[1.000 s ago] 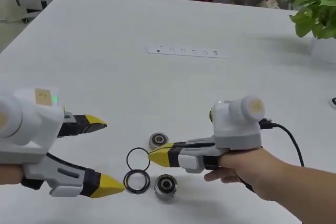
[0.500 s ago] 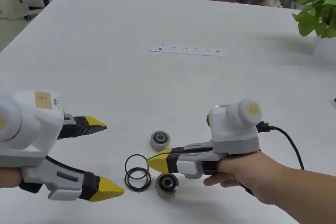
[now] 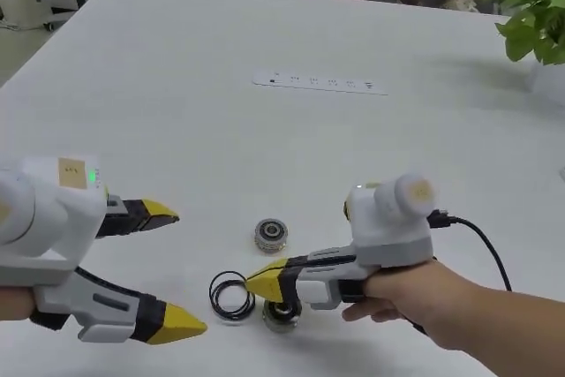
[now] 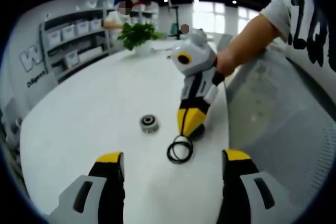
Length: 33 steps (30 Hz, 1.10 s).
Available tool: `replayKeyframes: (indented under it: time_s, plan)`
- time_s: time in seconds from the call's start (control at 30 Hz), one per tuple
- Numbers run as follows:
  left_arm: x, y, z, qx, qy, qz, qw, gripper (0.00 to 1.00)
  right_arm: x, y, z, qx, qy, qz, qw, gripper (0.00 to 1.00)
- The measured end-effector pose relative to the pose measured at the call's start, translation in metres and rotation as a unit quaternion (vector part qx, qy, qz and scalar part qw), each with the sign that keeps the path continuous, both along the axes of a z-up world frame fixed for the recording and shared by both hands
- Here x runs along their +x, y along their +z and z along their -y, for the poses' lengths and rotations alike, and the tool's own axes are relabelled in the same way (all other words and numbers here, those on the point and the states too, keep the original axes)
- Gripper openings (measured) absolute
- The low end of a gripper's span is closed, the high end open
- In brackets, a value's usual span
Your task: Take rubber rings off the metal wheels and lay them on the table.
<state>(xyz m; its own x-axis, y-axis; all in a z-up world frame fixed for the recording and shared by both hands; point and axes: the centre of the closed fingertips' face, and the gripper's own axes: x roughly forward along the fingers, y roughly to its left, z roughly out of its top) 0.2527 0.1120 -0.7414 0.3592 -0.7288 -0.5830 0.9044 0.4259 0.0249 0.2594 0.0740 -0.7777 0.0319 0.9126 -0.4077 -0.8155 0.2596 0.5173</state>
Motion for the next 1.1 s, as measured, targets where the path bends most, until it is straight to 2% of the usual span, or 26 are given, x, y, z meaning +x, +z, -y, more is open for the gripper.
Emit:
replayKeyframes:
  time_s: [0.6, 1.1]
  plan:
    - [-0.003, -0.006, 0.001, 0.001, -0.002, -0.011, 0.9999, 0.77, -0.001, -0.01, 0.001, -0.012, 0.002, -0.005, 0.9999, 0.0]
    - [-0.004, -0.009, -0.001, 0.004, 0.0, -0.015, 0.9999, 0.76, 0.001, -0.015, 0.001, -0.02, 0.002, 0.001, 0.9998, 0.0]
